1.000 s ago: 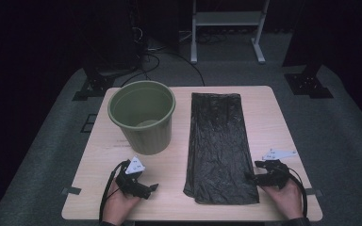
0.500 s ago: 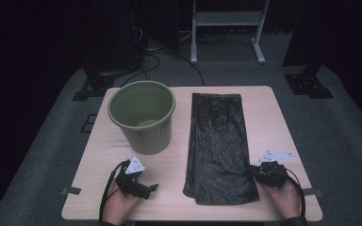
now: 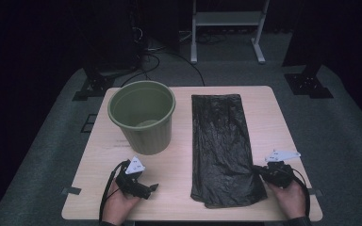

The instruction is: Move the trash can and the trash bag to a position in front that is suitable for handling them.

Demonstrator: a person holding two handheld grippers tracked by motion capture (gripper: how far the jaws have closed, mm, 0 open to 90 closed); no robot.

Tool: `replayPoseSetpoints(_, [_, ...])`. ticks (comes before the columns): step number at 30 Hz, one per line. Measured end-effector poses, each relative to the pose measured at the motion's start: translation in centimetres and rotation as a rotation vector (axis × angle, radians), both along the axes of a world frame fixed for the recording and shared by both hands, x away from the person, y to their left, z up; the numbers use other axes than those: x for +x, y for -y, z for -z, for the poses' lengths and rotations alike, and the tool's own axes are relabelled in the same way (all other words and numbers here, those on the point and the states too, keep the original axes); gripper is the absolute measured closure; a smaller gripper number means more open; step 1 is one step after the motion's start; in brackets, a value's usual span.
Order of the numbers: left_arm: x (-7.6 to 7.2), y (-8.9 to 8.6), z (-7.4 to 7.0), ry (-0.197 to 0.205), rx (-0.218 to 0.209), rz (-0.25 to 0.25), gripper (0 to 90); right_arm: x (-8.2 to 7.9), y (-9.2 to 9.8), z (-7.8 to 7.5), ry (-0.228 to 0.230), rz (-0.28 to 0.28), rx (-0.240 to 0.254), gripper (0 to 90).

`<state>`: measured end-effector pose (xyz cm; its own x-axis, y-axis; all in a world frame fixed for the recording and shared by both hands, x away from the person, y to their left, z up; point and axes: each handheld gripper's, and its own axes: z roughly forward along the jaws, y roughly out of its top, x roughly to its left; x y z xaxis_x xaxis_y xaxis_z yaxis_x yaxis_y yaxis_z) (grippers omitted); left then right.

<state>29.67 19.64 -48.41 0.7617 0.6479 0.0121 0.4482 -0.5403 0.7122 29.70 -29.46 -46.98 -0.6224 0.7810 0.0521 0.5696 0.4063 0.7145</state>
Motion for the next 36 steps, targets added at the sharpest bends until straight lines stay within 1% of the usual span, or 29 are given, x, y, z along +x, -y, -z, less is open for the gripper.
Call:
replayPoseSetpoints(4, [0.0,0.0,0.0,0.000,0.000,0.000,0.0,-0.2,1.1,-0.2,0.001,0.024,0.012,89.7])
replayPoseSetpoints(11, [0.0,0.0,0.0,0.000,0.000,0.000,0.0,-0.6,3.0,-0.3,0.003,0.061,0.005,89.7])
replayPoseSetpoints(17, [0.0,0.0,0.0,0.000,0.000,0.000,0.0,-1.4,4.6,-0.4,0.006,0.100,-0.025,89.7])
replayPoseSetpoints(23, [0.0,0.0,0.0,0.000,0.000,0.000,0.0,-2.4,6.6,-0.3,-0.001,0.143,-0.043,89.3])
replayPoseSetpoints(26, [0.0,0.0,0.0,0.000,0.000,0.000,0.0,-2.8,7.4,-0.2,-0.006,0.163,-0.048,85.8])
replayPoseSetpoints(27, [0.0,0.0,0.0,0.000,0.000,0.000,0.0,-2.9,7.6,-0.3,-0.006,0.167,-0.043,82.9])
replayPoseSetpoints(29, [0.0,0.0,0.0,0.000,0.000,0.000,0.0,-3.1,7.6,-0.7,0.014,0.178,-0.032,75.6])
replayPoseSetpoints(31, [0.0,0.0,0.0,0.000,0.000,0.000,0.0,-3.1,7.2,-1.2,0.031,0.175,-0.021,67.3])
replayPoseSetpoints(32, [0.0,0.0,0.0,0.001,-0.001,0.000,0.0,-3.1,6.9,-1.4,0.039,0.173,-0.019,65.0])
replayPoseSetpoints(33, [0.0,0.0,0.0,0.000,0.000,0.000,0.0,-2.9,6.3,-1.6,0.041,0.159,-0.011,61.3])
replayPoseSetpoints(34, [0.0,0.0,0.0,0.000,0.000,0.000,0.0,-2.8,6.0,-1.7,0.042,0.154,-0.005,58.7])
replayPoseSetpoints(35, [0.0,0.0,0.0,0.000,0.000,0.000,0.0,-2.6,5.5,-1.9,0.045,0.146,-0.002,57.9])
replayPoseSetpoints(36, [0.0,0.0,0.0,0.000,0.000,0.000,0.0,-2.4,5.1,-1.9,0.039,0.137,0.004,55.5])
